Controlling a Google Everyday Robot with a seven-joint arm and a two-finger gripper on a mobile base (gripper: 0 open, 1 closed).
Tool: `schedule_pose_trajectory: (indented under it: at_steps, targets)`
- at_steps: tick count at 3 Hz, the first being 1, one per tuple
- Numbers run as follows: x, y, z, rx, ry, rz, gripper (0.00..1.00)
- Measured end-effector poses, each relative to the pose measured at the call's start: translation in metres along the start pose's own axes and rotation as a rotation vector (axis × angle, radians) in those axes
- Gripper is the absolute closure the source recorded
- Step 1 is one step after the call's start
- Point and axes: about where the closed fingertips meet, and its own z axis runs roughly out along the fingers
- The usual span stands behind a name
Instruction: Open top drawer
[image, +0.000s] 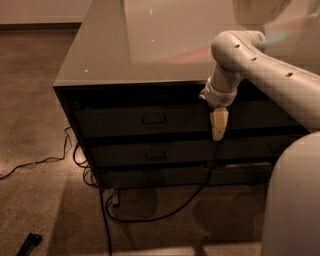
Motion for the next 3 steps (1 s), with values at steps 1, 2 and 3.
schedule_pose_trajectory:
  at_steps: [1, 2, 3]
  targets:
    - [-0.002, 0.000, 0.001, -0.002, -0.007, -0.004, 0.00]
    - [-0.009, 0.000, 0.002, 0.023, 0.017, -0.030, 0.00]
    - [-0.022, 0.002, 0.008, 0.050, 0.008, -0.064, 0.00]
